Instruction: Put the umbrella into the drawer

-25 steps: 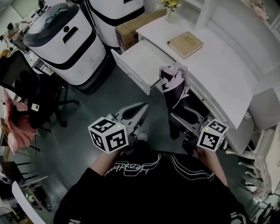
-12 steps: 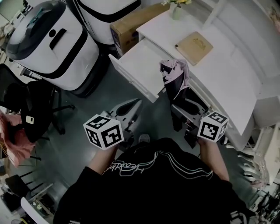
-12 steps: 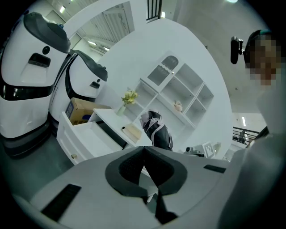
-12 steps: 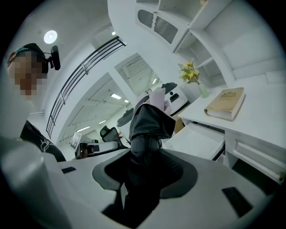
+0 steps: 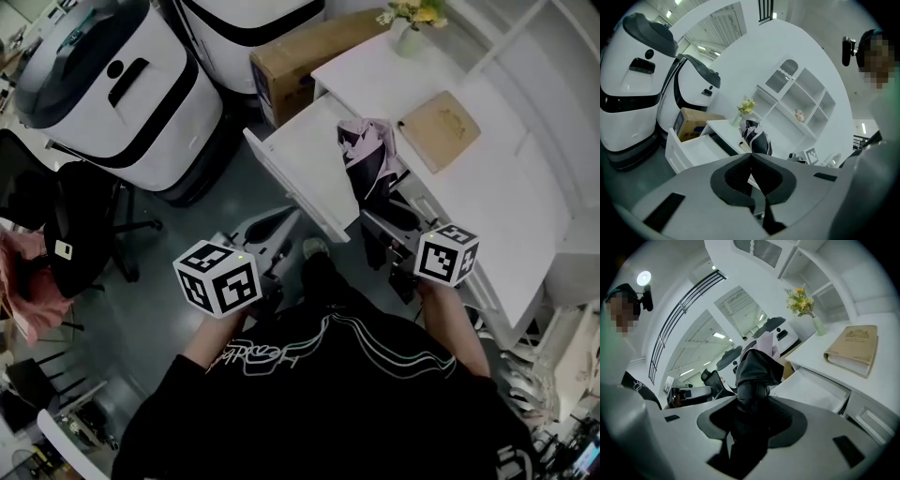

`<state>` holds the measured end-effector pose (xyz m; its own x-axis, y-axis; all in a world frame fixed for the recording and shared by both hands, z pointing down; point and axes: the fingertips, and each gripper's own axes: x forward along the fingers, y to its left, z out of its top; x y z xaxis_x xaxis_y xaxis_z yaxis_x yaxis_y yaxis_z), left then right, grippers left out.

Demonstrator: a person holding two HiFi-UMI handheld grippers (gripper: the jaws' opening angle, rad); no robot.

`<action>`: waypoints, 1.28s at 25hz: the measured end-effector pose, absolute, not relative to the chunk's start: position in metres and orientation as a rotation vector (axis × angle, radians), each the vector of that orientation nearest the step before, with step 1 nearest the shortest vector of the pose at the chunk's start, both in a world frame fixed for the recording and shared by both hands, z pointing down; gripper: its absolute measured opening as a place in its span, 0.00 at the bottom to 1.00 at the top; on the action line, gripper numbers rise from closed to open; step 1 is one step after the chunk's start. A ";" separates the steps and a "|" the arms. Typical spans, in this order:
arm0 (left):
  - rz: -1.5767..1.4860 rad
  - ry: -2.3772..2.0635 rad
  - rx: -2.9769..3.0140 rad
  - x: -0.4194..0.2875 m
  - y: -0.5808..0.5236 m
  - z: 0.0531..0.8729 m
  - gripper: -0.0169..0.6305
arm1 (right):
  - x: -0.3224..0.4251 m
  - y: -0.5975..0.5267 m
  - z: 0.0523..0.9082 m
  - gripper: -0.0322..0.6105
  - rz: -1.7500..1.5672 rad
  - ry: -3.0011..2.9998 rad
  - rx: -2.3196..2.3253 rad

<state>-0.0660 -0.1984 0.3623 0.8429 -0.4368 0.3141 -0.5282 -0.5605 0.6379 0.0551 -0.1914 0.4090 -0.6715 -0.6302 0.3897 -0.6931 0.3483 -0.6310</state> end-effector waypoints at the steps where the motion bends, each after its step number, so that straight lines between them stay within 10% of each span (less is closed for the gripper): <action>1: 0.159 -0.712 2.244 -0.066 -0.209 0.364 0.06 | 0.055 -0.205 0.414 0.36 1.241 -2.509 1.225; 32: 0.241 -0.914 1.944 -0.114 -0.339 0.489 0.06 | 0.042 -0.377 0.669 0.36 1.364 -2.069 1.052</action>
